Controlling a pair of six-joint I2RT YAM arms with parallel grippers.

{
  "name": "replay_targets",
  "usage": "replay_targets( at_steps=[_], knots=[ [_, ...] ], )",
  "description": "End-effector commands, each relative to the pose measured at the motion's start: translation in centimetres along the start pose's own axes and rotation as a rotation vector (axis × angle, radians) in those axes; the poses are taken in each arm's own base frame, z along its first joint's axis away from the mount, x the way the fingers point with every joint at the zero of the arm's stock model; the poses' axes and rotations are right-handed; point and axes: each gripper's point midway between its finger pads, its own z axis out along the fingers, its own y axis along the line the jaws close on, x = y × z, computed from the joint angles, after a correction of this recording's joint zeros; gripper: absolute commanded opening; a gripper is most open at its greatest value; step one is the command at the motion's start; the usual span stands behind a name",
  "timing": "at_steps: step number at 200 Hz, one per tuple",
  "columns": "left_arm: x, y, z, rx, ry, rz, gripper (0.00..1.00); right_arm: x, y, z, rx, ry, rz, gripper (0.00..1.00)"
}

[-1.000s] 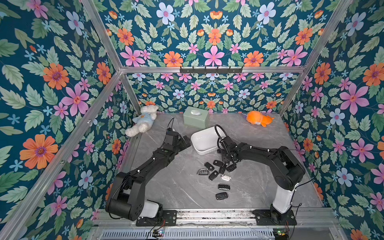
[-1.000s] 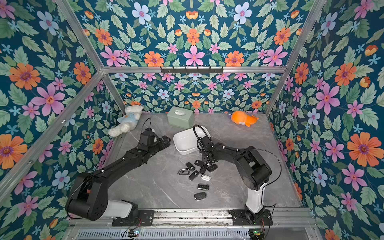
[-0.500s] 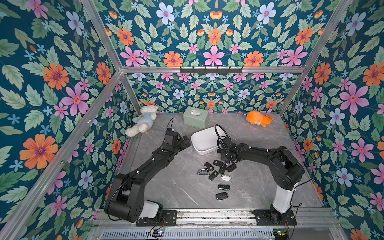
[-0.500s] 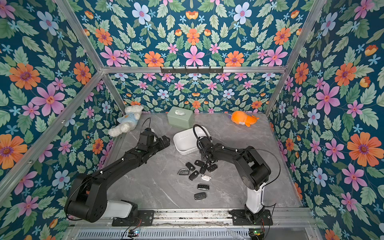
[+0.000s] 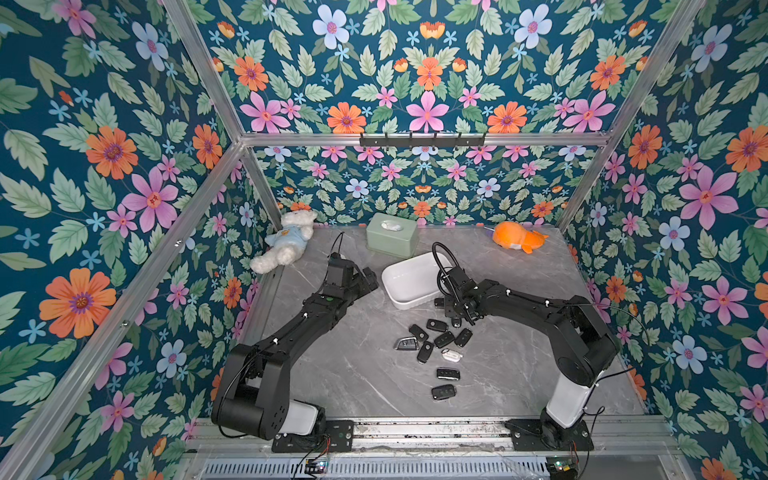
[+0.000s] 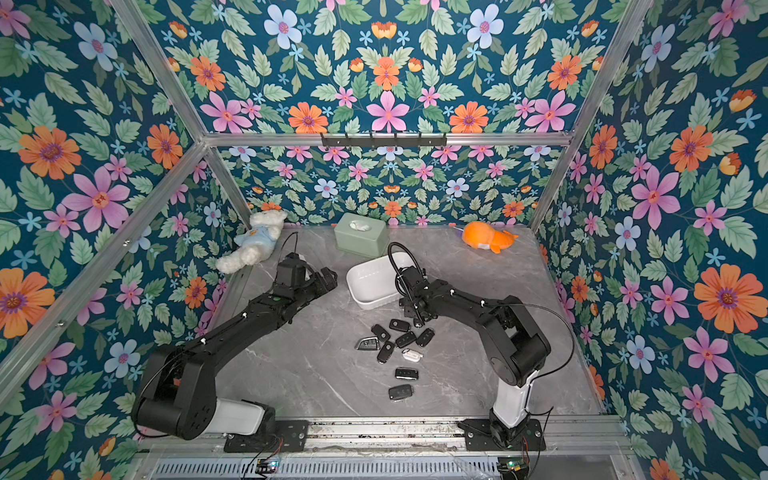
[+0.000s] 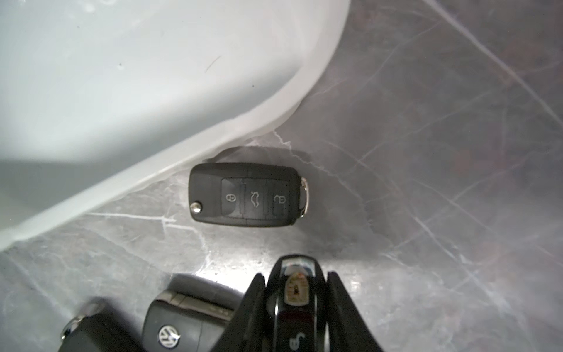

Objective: Place the car key into the storage box
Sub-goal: Pick up the car key from the center of the board, then place the car key in the storage box.

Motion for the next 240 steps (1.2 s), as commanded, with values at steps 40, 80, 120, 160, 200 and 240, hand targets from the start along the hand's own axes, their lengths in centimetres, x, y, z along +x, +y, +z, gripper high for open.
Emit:
replay_targets(
  at_steps=[40, 80, 120, 160, 200, 240],
  knots=[
    [-0.3, 0.3, -0.1, 0.011, -0.011, -0.002, 0.99, -3.5, -1.7, -2.3, 0.032, -0.067, 0.01, 0.29],
    [-0.5, 1.0, -0.2, 0.007, -0.016, -0.014, 0.99, -7.2, -1.1, -3.8, 0.03, -0.135, -0.02, 0.29],
    [0.0, 1.7, -0.3, 0.004, -0.001, -0.024, 0.99, -11.6, 0.6, -4.2, 0.017, -0.198, -0.057, 0.29],
    [0.7, 2.4, -0.8, 0.001, 0.011, -0.028, 0.99, -15.1, 3.1, -3.4, -0.022, -0.229, -0.104, 0.29],
    [1.2, 2.8, -1.2, -0.008, 0.023, -0.01, 0.99, -16.9, 4.9, -0.9, -0.033, -0.213, -0.151, 0.29],
    [1.3, 2.9, -1.4, -0.014, 0.03, 0.015, 0.99, -17.4, 6.1, 1.4, -0.054, -0.194, -0.177, 0.29]
  ],
)
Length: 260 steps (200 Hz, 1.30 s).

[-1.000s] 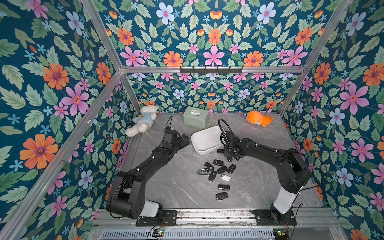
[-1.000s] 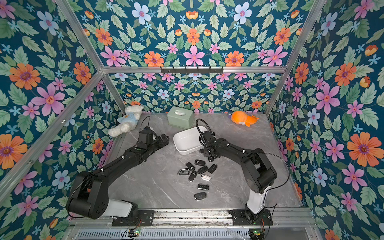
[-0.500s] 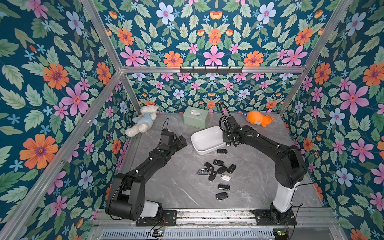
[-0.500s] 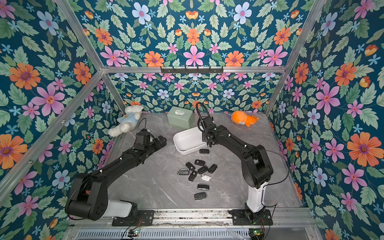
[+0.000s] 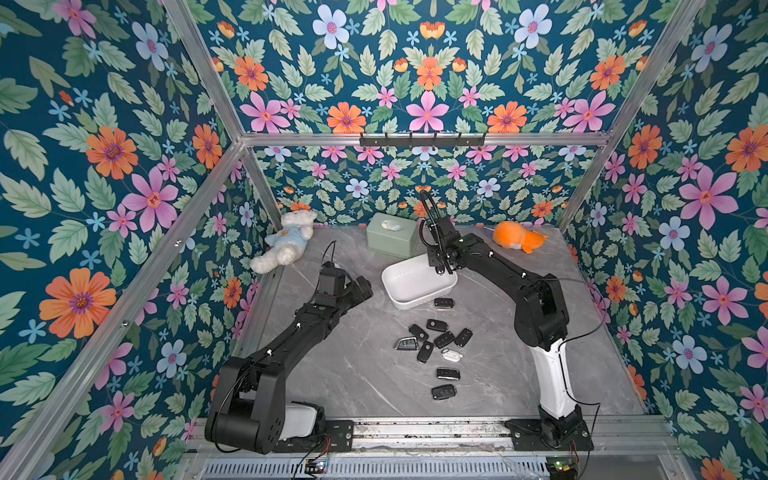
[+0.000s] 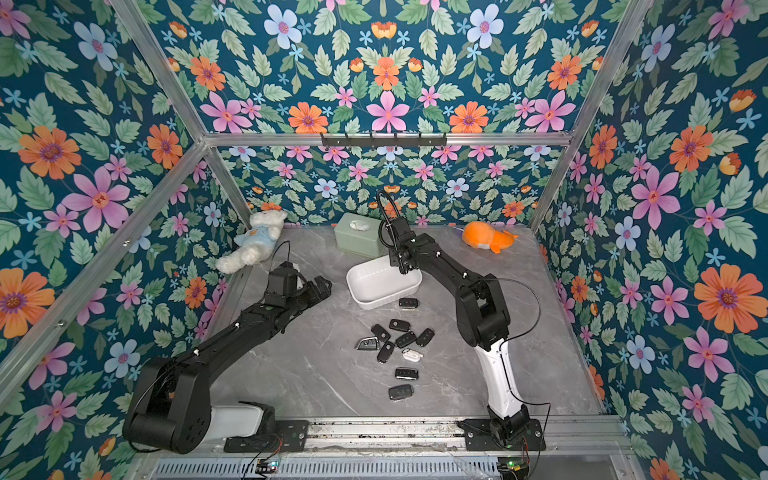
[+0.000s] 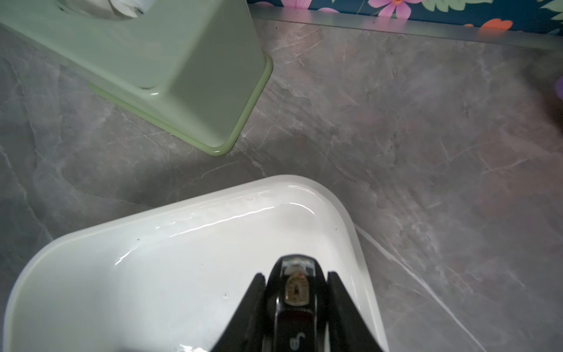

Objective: Place the car key into the storage box
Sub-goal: Place the car key in the storage box.

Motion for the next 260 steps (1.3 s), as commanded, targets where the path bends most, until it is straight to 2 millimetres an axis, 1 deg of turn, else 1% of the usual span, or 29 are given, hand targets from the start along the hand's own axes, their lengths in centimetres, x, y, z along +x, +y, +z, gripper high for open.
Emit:
replay_targets(
  at_steps=[1, 45, 102, 145, 158, 170, 196, 218, 232, 243, 260],
  knots=[
    [-0.2, 0.0, -0.2, -0.005, 0.0, 0.028, 0.99, 0.3, 0.5, 0.8, -0.019, 0.022, -0.038, 0.29],
    [-0.3, -0.1, -0.2, -0.005, 0.001, 0.04, 0.99, 1.6, 0.8, 2.7, -0.027, 0.059, -0.059, 0.29],
    [0.2, 0.0, -0.2, 0.002, 0.019, 0.04, 0.99, 3.8, 0.4, 5.1, -0.011, 0.099, -0.074, 0.3],
    [0.6, 0.2, -0.5, 0.002, 0.025, 0.058, 0.99, 4.7, 0.2, 6.3, 0.0, 0.121, -0.079, 0.3],
    [0.6, 0.2, -0.6, 0.002, 0.027, 0.066, 0.99, 4.9, 0.3, 6.6, 0.001, 0.128, -0.08, 0.31],
    [0.7, 0.2, -0.6, 0.002, 0.028, 0.073, 0.99, 5.0, 0.3, 6.8, 0.002, 0.134, -0.078, 0.34],
    [0.6, 0.1, -0.8, 0.004, 0.028, 0.087, 0.99, 4.4, 0.6, 6.4, -0.008, 0.123, -0.073, 0.43],
    [0.4, -0.1, -0.9, 0.007, 0.028, 0.091, 0.99, 3.2, 0.9, 5.3, -0.026, 0.098, -0.065, 0.46],
    [0.2, -0.4, -0.9, 0.018, 0.025, 0.089, 0.99, 2.3, 1.0, 4.1, -0.04, 0.075, -0.06, 0.48],
    [0.0, -0.8, -0.8, 0.031, 0.021, 0.085, 0.99, 2.0, 1.1, 3.0, -0.054, 0.062, -0.055, 0.48],
    [-0.3, -1.4, -0.5, 0.051, 0.021, 0.075, 0.99, 1.6, 1.2, 0.9, -0.086, 0.024, -0.042, 0.49]
  ],
)
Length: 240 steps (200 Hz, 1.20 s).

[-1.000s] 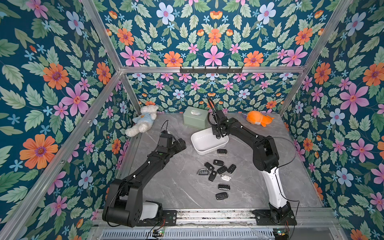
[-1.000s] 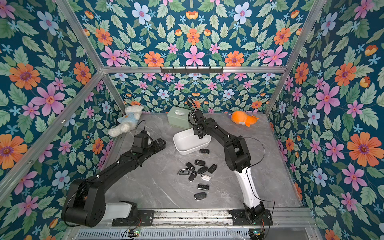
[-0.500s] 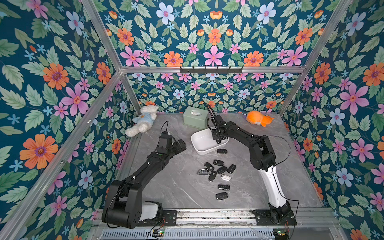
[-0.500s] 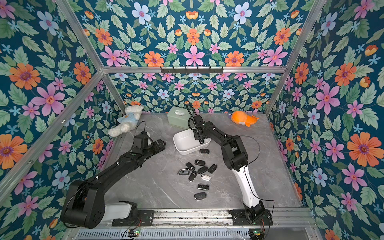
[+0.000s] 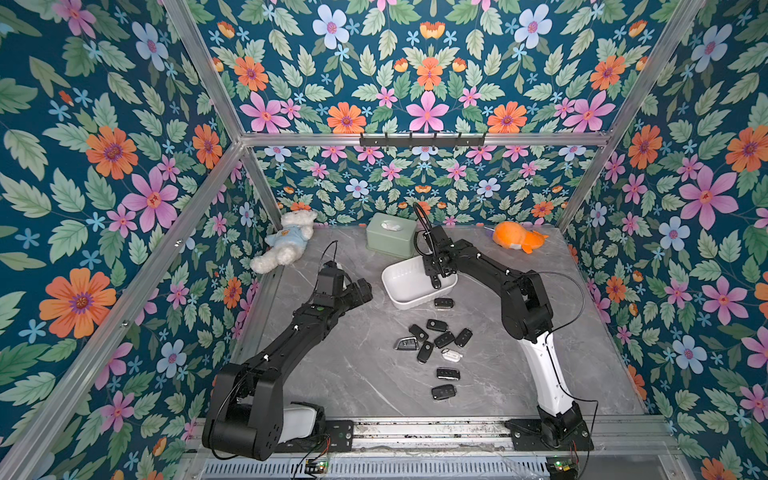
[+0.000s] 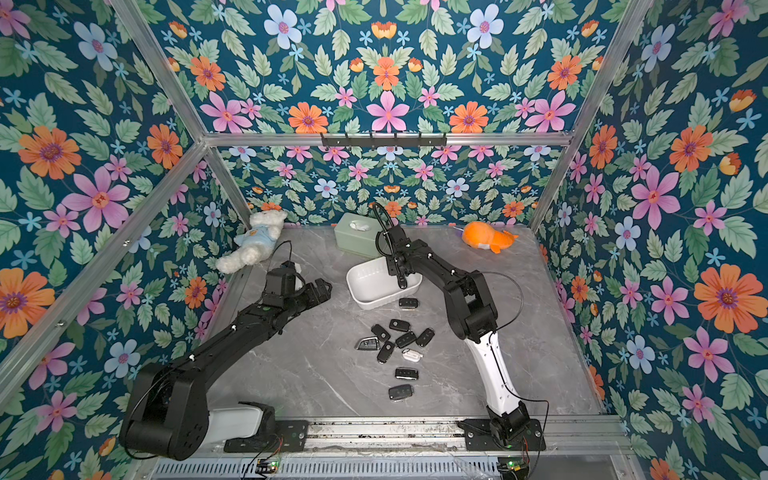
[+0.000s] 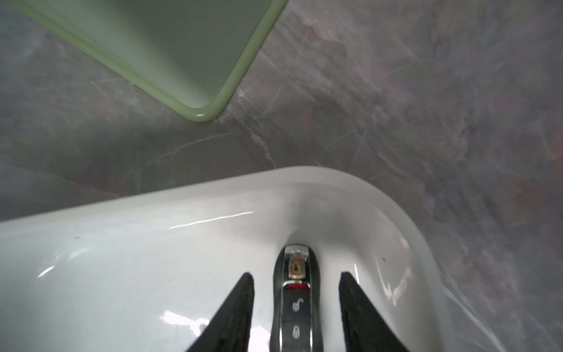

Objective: Place the car key into the storage box
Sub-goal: Place the car key in the storage box.

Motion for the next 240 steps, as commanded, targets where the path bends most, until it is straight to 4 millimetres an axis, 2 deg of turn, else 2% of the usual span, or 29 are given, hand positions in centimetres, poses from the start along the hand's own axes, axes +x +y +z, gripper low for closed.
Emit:
replay_targets(
  at_steps=[1, 34, 60, 82, 93, 95, 99, 132, 168, 201, 240],
  knots=[
    [-0.6, -0.9, 0.2, 0.035, -0.007, -0.001, 0.99, -1.1, 0.5, -2.9, -0.048, -0.063, 0.014, 0.49],
    [-0.9, -2.2, 1.1, 0.091, 0.003, -0.046, 0.98, 0.0, 0.4, -7.6, -0.127, -0.152, 0.053, 0.51],
    [-1.0, -3.1, 2.0, 0.143, 0.016, -0.104, 0.98, 2.9, -0.4, -9.8, -0.149, -0.167, 0.066, 0.51],
    [-0.8, -3.7, 2.8, 0.18, 0.028, -0.156, 0.98, 5.7, -1.3, -11.0, -0.155, -0.157, 0.069, 0.53],
    [-0.6, -4.0, 3.2, 0.19, 0.033, -0.175, 0.98, 7.5, -1.7, -10.9, -0.152, -0.14, 0.069, 0.54],
    [-0.6, -4.1, 3.2, 0.191, 0.033, -0.178, 0.98, 7.3, -1.8, -11.7, -0.159, -0.159, 0.073, 0.55],
    [-0.6, -4.1, 3.4, 0.191, 0.033, -0.184, 0.98, 7.6, -1.9, -12.1, -0.162, -0.165, 0.075, 0.56],
    [-0.2, -4.6, 4.1, 0.184, 0.044, -0.208, 0.97, 10.7, -2.2, -12.4, -0.205, -0.162, 0.099, 0.61],
    [-0.1, -4.7, 4.5, 0.165, 0.045, -0.231, 0.98, 12.8, -0.7, -11.6, -0.304, -0.123, 0.074, 0.64],
    [-0.2, -3.8, 4.2, 0.115, 0.027, -0.242, 0.99, 13.1, -0.3, -10.5, -0.314, -0.116, 0.023, 0.67],
    [-0.1, -3.4, 3.5, 0.096, 0.02, -0.229, 0.99, 12.0, 0.3, -9.3, -0.314, -0.105, -0.041, 0.68]
  ],
)
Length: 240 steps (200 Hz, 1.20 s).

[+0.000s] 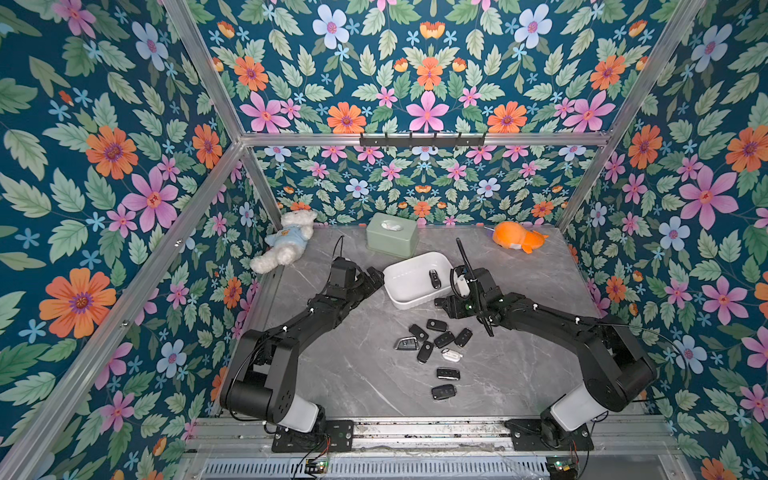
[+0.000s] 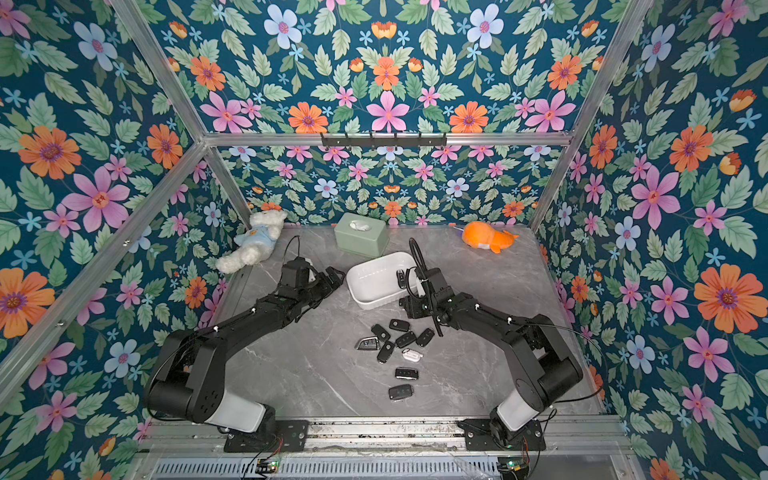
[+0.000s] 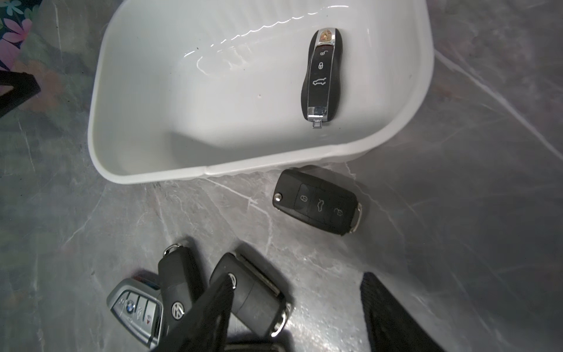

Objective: Place the car key into the storage box
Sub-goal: Pick up the car key from the center of the board.

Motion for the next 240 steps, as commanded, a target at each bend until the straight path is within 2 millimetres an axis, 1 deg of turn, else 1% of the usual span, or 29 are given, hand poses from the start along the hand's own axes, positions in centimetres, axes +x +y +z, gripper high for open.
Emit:
replay_targets(
  at_steps=[1, 2, 6, 26, 62, 98, 126, 153, 175, 200, 240],
  knots=[
    [-0.1, 0.6, -0.3, -0.031, -0.013, 0.012, 0.99, -1.5, 0.8, 0.4, -0.03, -0.025, -0.068, 0.68],
    [-0.1, 0.7, -0.3, -0.032, -0.014, 0.011, 0.99, -1.1, 0.6, 0.9, -0.026, -0.009, -0.067, 0.68],
    [-0.1, 0.7, -0.4, -0.033, -0.013, 0.011, 0.99, -0.7, 0.5, 1.4, -0.024, 0.007, -0.07, 0.68],
    [0.0, 0.9, -0.6, -0.039, -0.016, 0.011, 0.99, -1.0, 0.6, 2.5, -0.027, 0.027, -0.09, 0.68],
    [0.1, 1.1, -1.0, -0.046, -0.022, 0.016, 0.99, -1.5, 1.0, 3.6, -0.045, 0.045, -0.12, 0.68],
    [-0.1, 1.0, -1.3, -0.045, -0.029, 0.023, 0.99, -1.5, 0.3, 4.6, -0.008, 0.066, -0.166, 0.7],
    [0.0, 1.1, -1.2, -0.045, -0.025, 0.026, 0.99, -1.5, -0.9, 5.0, 0.054, 0.084, -0.209, 0.72],
    [0.1, 1.1, -1.3, -0.046, -0.022, 0.03, 0.99, -1.6, -1.6, 5.2, 0.049, 0.087, -0.214, 0.73],
    [0.0, 1.0, -1.3, -0.042, -0.026, 0.031, 0.99, -1.6, -1.2, 5.5, 0.011, 0.098, -0.216, 0.73],
    [-0.1, 0.8, -1.3, -0.04, -0.028, 0.032, 0.99, -1.1, -0.8, 6.1, -0.029, 0.121, -0.216, 0.73],
    [-0.3, 0.6, -1.4, -0.038, -0.032, 0.033, 0.99, -0.6, -0.1, 6.2, -0.069, 0.128, -0.199, 0.73]
  ],
)
